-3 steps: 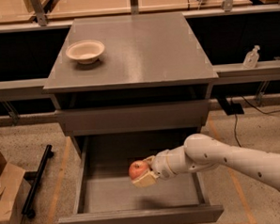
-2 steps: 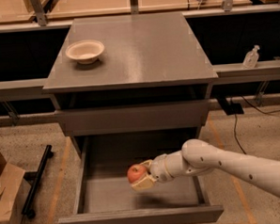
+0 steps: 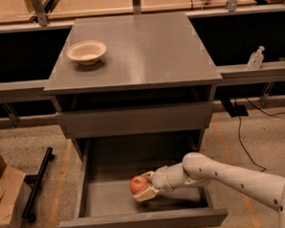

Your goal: Place apple into middle drawer

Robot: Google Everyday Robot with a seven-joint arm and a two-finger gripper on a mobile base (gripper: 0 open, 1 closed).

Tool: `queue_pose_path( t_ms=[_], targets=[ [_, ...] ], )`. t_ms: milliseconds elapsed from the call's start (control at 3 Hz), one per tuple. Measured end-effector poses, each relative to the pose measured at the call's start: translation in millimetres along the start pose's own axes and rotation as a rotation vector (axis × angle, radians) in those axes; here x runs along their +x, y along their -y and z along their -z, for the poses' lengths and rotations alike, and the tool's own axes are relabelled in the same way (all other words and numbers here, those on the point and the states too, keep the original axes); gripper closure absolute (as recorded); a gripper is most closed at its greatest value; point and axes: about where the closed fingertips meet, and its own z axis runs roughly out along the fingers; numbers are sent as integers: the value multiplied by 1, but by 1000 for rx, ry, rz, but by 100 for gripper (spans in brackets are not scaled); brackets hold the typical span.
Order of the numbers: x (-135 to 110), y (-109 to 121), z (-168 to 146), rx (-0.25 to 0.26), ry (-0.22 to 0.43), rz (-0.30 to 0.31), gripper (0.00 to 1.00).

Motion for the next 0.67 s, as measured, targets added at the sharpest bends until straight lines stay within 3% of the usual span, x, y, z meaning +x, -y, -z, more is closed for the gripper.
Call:
queue_pose_path(
  t_ms=[667],
  targets=[
    [34,16,-12,-10,60,0,28]
  ],
)
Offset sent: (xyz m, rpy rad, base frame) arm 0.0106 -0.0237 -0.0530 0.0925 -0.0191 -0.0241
